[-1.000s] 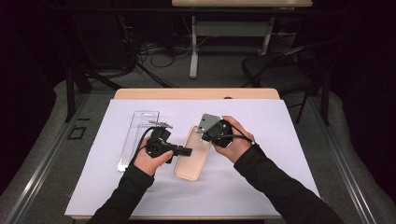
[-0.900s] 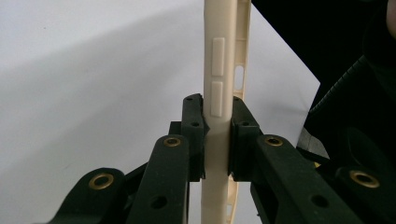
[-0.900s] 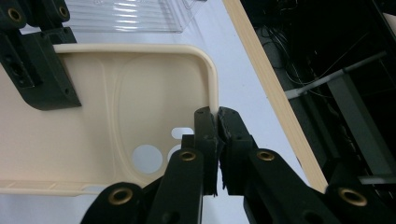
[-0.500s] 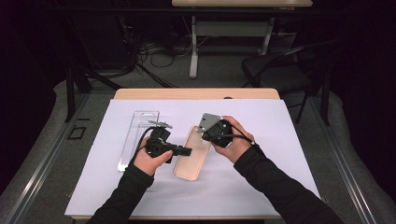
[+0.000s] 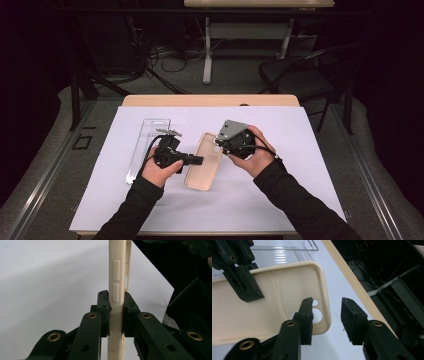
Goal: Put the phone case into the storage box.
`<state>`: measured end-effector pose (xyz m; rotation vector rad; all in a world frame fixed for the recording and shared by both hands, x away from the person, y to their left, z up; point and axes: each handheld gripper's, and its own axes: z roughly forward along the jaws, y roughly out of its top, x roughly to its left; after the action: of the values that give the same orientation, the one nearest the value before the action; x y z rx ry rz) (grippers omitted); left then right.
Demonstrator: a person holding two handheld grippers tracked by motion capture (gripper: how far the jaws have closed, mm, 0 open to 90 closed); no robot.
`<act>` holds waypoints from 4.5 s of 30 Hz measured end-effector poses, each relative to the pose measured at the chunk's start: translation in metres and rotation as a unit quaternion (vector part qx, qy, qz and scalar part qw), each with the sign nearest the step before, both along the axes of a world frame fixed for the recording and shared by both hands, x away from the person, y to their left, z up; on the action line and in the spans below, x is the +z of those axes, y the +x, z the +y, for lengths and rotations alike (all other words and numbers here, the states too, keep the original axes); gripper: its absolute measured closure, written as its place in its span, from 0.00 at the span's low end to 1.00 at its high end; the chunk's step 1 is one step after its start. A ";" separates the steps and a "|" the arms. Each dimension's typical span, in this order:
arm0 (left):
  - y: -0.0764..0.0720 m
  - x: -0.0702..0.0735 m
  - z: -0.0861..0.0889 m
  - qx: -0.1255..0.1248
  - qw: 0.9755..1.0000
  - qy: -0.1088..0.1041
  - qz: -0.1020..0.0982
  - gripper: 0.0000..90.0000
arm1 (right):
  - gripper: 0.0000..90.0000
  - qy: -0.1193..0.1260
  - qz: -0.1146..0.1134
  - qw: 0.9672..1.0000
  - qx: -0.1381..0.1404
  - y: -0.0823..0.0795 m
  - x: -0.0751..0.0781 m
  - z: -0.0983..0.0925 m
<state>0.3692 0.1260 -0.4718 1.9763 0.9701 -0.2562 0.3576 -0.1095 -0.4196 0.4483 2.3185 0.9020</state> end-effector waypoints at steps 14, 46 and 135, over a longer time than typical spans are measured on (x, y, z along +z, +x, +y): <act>0.000 0.000 0.005 0.013 0.998 -0.003 -0.059 0.90 | 0.57 0.043 -0.034 0.998 -0.020 -0.020 -0.003 -0.015; -0.014 0.011 0.014 0.034 0.985 -0.069 -0.152 0.89 | 0.44 0.272 0.075 0.958 -0.048 -0.026 -0.023 -0.052; -0.021 0.010 0.010 0.015 0.976 -0.130 -0.175 0.90 | 0.53 0.288 0.202 0.936 -0.004 -0.021 -0.057 -0.031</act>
<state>0.3482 0.1359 -0.4621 1.6925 0.6995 -0.0127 0.3362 -0.1409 -0.4768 0.9630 2.3651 1.6203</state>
